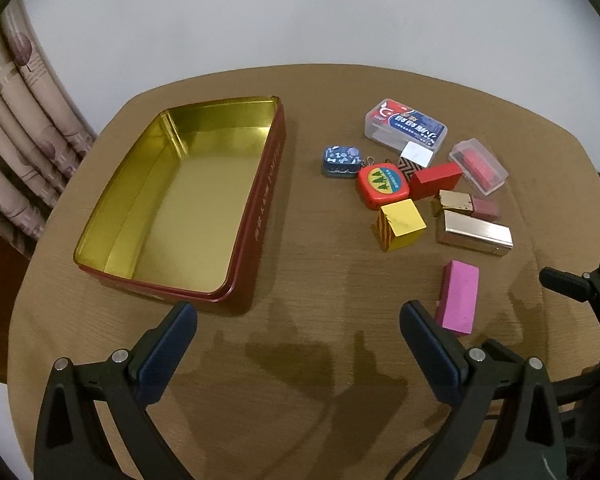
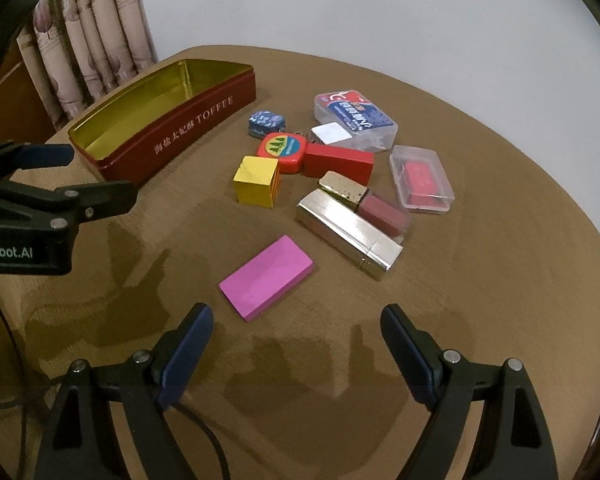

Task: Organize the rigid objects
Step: 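Move the right tool toward the pink eraser while the left tool approaches the yellow cube, then close the right tool on the pink eraser while the left tool grasps the yellow cube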

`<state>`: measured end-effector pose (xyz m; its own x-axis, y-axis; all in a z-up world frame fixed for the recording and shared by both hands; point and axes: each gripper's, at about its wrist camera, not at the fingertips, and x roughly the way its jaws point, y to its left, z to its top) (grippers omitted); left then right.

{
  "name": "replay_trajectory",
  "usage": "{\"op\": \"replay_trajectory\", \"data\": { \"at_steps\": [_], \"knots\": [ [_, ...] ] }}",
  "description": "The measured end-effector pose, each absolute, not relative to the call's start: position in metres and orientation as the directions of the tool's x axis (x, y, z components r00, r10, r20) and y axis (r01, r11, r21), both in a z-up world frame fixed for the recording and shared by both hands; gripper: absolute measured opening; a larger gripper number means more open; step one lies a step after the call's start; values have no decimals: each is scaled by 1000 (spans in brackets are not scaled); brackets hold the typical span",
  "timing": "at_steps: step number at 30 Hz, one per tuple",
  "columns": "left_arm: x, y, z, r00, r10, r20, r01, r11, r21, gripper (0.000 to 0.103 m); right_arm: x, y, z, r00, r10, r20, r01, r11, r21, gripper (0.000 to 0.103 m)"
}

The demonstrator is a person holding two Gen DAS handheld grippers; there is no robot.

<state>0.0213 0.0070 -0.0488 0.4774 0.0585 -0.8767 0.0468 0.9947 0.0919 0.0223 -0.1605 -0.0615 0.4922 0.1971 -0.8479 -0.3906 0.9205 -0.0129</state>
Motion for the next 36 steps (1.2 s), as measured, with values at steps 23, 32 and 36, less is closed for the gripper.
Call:
{"op": "replay_trajectory", "data": {
  "at_steps": [23,32,36],
  "knots": [
    [36,15,-65,432,84,-898,11,995,98,101,68,-138,-97,364,274,-890,-615,788,-9,88],
    [39,10,-70,422,85,-903,32,994,108,101,73,-127,-107,416,278,-866,-578,816,-16,88],
    [41,5,-72,421,92,-902,33,993,117,101,67,-132,-108,440,284,-852,-561,828,-14,69]
  ]
}}
